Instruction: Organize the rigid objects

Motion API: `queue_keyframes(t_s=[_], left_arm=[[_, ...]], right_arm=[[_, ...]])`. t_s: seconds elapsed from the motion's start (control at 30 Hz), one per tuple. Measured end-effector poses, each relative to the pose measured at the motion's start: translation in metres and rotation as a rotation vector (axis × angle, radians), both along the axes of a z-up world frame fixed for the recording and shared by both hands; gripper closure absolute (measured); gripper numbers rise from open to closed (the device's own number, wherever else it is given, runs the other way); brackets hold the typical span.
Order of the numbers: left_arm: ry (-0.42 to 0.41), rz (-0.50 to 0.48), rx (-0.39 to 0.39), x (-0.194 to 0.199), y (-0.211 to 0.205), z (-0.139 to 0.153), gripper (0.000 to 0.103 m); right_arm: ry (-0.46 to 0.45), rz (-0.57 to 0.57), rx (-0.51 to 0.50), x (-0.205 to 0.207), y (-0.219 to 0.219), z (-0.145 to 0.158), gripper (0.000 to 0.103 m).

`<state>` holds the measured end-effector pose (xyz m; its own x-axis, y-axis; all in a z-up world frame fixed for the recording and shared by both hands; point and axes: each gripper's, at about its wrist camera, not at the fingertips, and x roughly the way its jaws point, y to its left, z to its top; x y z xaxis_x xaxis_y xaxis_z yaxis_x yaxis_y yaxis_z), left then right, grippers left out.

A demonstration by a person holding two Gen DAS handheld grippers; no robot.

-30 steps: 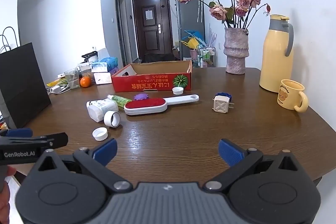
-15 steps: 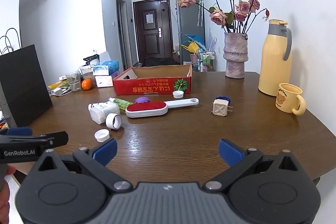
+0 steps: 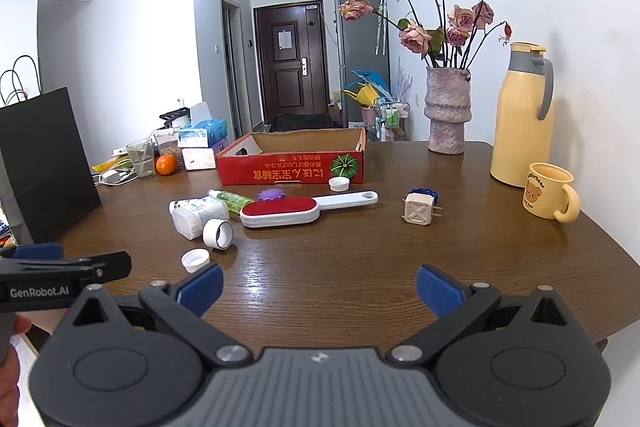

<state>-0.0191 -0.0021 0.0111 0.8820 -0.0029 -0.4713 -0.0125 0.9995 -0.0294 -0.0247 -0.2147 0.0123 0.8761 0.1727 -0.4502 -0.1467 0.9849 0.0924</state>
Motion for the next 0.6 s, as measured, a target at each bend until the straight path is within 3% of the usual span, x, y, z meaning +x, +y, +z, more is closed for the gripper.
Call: queue_keyframes(t_s=[0.6], left_arm=[[-0.002, 0.000, -0.001, -0.0010, 0.0003, -0.0003, 0.000]], right_arm=[[-0.005, -0.001, -0.002, -0.0024, 0.0014, 0.0019, 0.000]])
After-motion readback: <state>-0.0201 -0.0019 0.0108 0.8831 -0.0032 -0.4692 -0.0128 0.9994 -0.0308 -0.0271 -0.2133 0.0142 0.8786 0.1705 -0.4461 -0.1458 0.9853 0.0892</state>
